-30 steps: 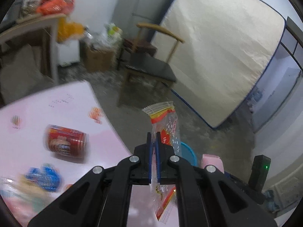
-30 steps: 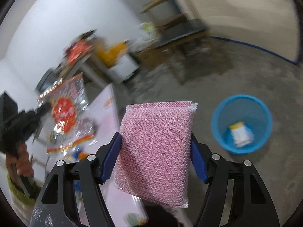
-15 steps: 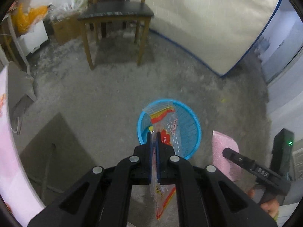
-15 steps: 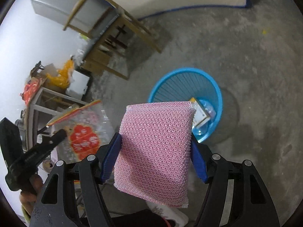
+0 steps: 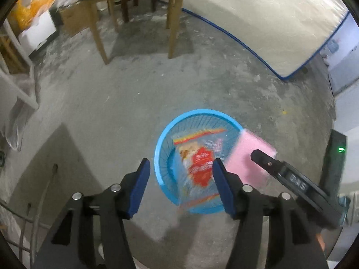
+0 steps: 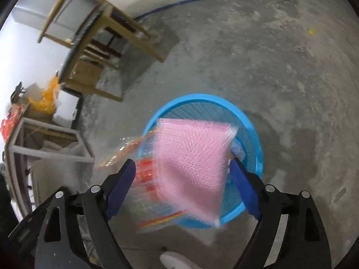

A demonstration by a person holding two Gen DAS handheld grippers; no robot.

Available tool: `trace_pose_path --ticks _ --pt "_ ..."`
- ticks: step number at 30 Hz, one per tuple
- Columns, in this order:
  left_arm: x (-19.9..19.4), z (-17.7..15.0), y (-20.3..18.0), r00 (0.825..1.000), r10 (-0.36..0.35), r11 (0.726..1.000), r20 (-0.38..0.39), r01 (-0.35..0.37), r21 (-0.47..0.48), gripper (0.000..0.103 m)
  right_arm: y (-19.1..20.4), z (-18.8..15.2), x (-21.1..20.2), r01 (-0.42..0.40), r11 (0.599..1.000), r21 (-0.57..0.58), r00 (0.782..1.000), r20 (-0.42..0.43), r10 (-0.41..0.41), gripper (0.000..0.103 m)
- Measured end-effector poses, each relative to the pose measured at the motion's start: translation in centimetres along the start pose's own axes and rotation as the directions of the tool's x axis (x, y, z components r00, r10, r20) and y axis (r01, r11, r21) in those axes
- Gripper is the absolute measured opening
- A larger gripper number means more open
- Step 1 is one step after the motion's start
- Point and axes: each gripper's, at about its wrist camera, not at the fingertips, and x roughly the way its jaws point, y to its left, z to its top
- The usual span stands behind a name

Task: Collect trash
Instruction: 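Carry both items over the wastebasket and open both tools to drop them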

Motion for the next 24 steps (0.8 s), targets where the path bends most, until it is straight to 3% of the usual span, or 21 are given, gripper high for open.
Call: trace_pose_path --ticks 3,12,20,24 --pt "-0.8 -0.6 0.5 1.0 -0.002 1.0 0.014 0.002 0.002 0.063 -0.5 -0.2 0.7 0.015 1.0 0.017 1.0 -0.002 -0.015 0.082" --pt "-6.0 -1.8 1.5 0.997 -0.006 1.0 0.083 0.005 0.017 0.066 -1.7 -1.5 -1.2 0.036 0.999 0.006 0.998 0.043 -0.036 0.082" --pt "-17.1 -6.5 3.1 0.97 -0.073 0.996 0.234 0.058 0.07 0.074 -0.2 -4.3 -5.7 0.001 0.994 -0.108 0.996 0.092 0.009 0.082" --pt "-22.5 -10.8 4.3 0.95 -0.105 0.993 0.294 0.082 0.089 0.076 2.3 -7.0 -9.3 0.034 0.973 -0.228 0.989 0.145 0.0 0.09"
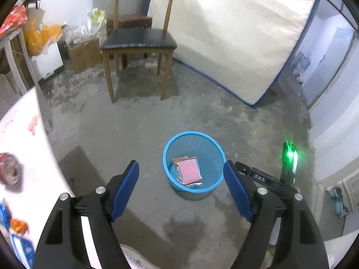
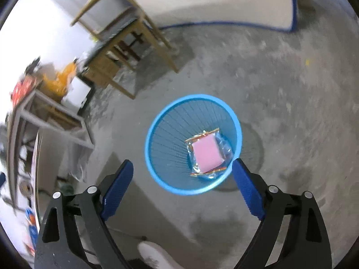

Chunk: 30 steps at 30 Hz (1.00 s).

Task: Collect trash
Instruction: 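Carry both items over the wastebasket and open both tools to drop them, then reach the left tool to the blue toothpaste box and close on it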

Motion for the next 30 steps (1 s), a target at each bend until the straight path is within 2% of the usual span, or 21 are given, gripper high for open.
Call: trace_pose_path --ticks 2,5,10,15,18,20,22,26,27,30 --pt "-3.3 -1.9 0.2 0.999 0.002 1.0 0.036 -0.003 0.016 0.078 2.1 -0.9 -2.0 0.034 0.996 -0.082 0.999 0.019 -0.033 0.093" --pt "-6.9 -4.8 0.9 0.999 -0.003 0.999 0.036 0.002 0.033 0.082 5.1 -2.1 -4.7 0.078 0.98 -0.182 0.996 0.061 -0.068 0.095" --pt "-12.6 -10.2 3.3 0.991 0.068 0.997 0.117 -0.07 0.016 0.096 11.1 -4.4 -9.0 0.175 0.929 -0.327 0.978 0.17 -0.125 0.095" --pt "-18.1 -16.0 7.4 0.975 0.139 0.988 0.175 -0.124 -0.096 0.097 16.0 -6.5 -11.4 0.14 0.885 -0.443 0.975 0.217 -0.046 0.095" --pt "-21.4 -20.1 10.5 0.958 0.209 0.966 0.194 -0.171 -0.196 0.098 19.8 -8.4 -12.9 0.063 0.85 -0.522 0.972 0.224 0.065 0.095" --pt "-23.2 -22.4 12.1 0.943 0.258 0.946 0.209 -0.203 -0.251 0.097 21.9 -9.6 -13.6 -0.025 0.821 -0.57 0.969 0.189 0.161 0.095" --pt "-24.6 -24.7 13.4 0.937 0.279 0.928 0.213 -0.206 -0.31 0.098 23.9 -10.9 -13.8 -0.112 0.788 -0.605 0.962 0.132 0.238 0.095" --pt "-26.4 -29.3 15.7 0.923 0.293 0.886 0.25 -0.164 -0.434 0.097 28.3 -13.7 -12.2 -0.293 0.724 -0.625 0.943 -0.064 0.327 0.095" --pt "-26.7 -30.5 16.1 0.915 0.3 0.876 0.268 -0.153 -0.457 0.097 29.7 -14.7 -11.3 -0.352 0.703 -0.618 0.929 -0.138 0.344 0.095" --pt "-27.0 -32.3 16.6 0.895 0.335 0.865 0.294 -0.168 -0.473 0.097 32.8 -17.3 -8.7 -0.457 0.683 -0.57 0.89 -0.301 0.343 0.095"
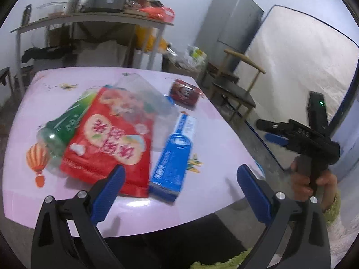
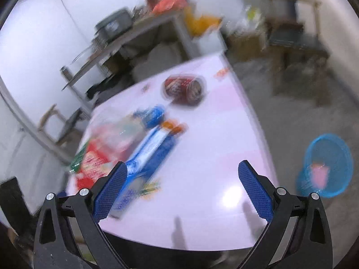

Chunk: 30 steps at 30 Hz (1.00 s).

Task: Collect trash
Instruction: 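Reach the left tool to the blue toothpaste box and close on it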

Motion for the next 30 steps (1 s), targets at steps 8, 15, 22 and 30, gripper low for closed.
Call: trace_pose_path --ticks 8,15,22,30 --pt "0.7 -1.6 2.1 1.0 0.01 1.0 0.025 -0.01 0.013 0.097 6.1 -0.7 8.1 -0.023 1.0 0.021 0.982 -0.189 0.026 0.092" --pt "0.6 -2.4 3.4 0.999 0.006 1.0 0.035 -0.006 0.017 0.096 9.0 -2.0 10.6 0.076 0.997 -0.008 0.969 -0.234 -0.076 0.088" --pt "0.2 -2.4 4.3 0.998 -0.041 0.999 0.049 0.04 0.014 0.086 9.9 -2.5 12.6 0.105 0.994 -0.025 0.955 -0.278 -0.108 0.072" --pt "0.4 -2.3 4.7 0.989 -0.145 0.988 0.033 0.146 -0.042 0.081 9.4 -3.7 10.9 0.089 0.996 -0.024 0.955 -0.283 -0.092 0.062"
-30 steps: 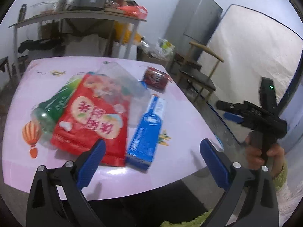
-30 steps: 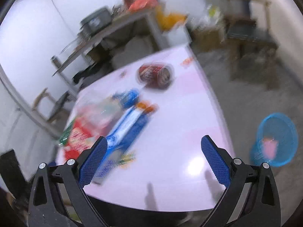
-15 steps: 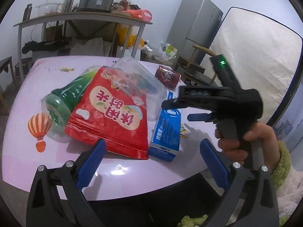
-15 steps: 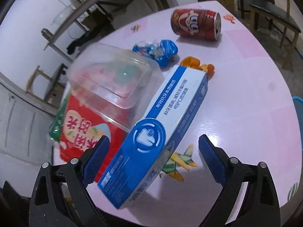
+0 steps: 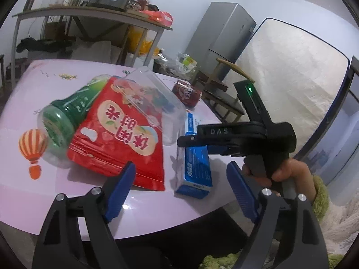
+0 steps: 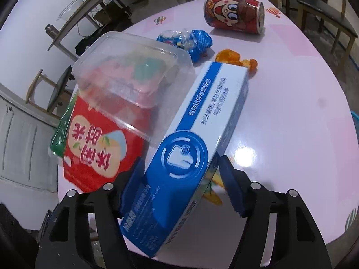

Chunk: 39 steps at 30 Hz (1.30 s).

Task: Collect trash
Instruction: 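Reach the left tool to the blue toothpaste box and close on it, then grasp the orange peel with the right tool while the left tool holds the toothpaste box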

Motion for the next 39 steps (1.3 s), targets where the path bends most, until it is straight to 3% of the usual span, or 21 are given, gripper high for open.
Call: trace_pose_path --ticks 10,14,17,23,26,31,34,39 --pt "1.7 -0.3 -1.1 0.995 -0.072 0.997 -0.074 0.069 -0.037 0.081 -2.2 -3.0 -2.1 -0.043 0.999 0.002 0.998 -0.038 0.043 0.057" --pt "3.0 -0.1 -1.9 0.989 -0.085 0.996 -0.12 0.08 -0.04 0.081 -4.0 -3.5 -2.8 -0.168 0.985 0.045 0.986 -0.016 0.169 0.061" --pt "4.2 0.3 -2.6 0.985 -0.083 0.996 -0.15 0.079 -0.031 0.081 -5.3 -3.9 -4.5 -0.217 0.975 0.053 0.976 0.046 0.215 0.071" --pt "8.6 2.6 -5.1 0.973 -0.024 0.999 -0.231 0.031 0.029 0.081 -9.3 -3.0 -6.6 -0.22 0.969 0.116 0.969 0.14 0.203 0.073" --pt "11.5 3.3 -6.4 0.96 0.039 0.997 -0.278 -0.018 0.08 0.08 -10.8 -3.1 -7.3 -0.2 0.97 0.139 0.967 0.186 0.173 0.073" --pt "15.7 3.1 -7.5 0.917 0.174 0.979 -0.359 -0.121 0.165 0.068 -13.0 -3.7 -8.3 -0.16 0.975 0.157 0.966 0.226 0.123 0.073" --pt "16.7 3.0 -7.2 0.907 0.178 0.98 -0.381 -0.13 0.148 0.061 -13.9 -3.7 -8.3 -0.143 0.978 0.153 0.966 0.236 0.105 0.073" --pt "17.0 3.1 -6.7 0.908 0.166 0.985 -0.385 -0.133 0.112 0.052 -14.2 -2.2 -7.9 -0.144 0.982 0.123 0.966 0.234 0.113 0.073"
